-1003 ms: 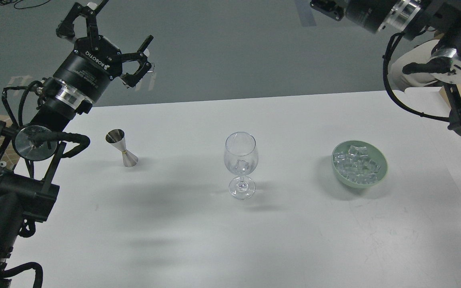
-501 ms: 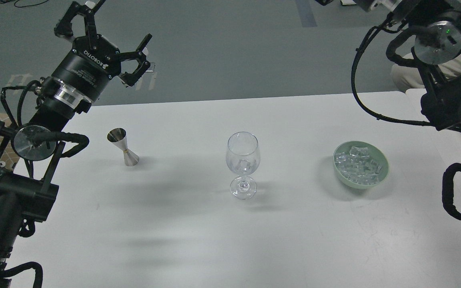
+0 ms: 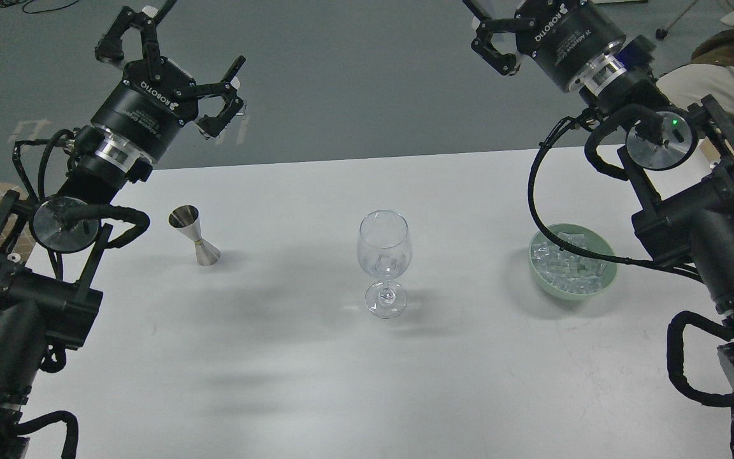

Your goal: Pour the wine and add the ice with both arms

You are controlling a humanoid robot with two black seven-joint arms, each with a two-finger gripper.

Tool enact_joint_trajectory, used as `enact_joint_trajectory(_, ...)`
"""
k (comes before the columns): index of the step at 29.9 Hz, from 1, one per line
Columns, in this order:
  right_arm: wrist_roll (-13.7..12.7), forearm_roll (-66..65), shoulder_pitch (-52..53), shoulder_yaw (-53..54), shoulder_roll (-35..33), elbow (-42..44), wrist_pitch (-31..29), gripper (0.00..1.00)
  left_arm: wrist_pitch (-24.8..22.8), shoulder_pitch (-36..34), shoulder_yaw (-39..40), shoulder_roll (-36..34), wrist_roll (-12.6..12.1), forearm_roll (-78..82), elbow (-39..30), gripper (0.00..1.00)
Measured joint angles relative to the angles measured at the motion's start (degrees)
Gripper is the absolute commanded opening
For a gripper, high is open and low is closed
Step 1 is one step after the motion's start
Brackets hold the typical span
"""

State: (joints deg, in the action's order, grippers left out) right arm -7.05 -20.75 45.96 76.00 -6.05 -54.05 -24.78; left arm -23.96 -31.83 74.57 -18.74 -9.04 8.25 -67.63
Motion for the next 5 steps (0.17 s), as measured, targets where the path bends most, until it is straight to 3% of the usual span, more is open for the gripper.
enact_joint_trajectory(5, 0.00, -0.04, -1.61, -0.01, 0.29, -0.22, 0.05, 0.98, 0.12, -0.06, -0.02, 0.70, -0.01, 0.00, 1.13, 0.98)
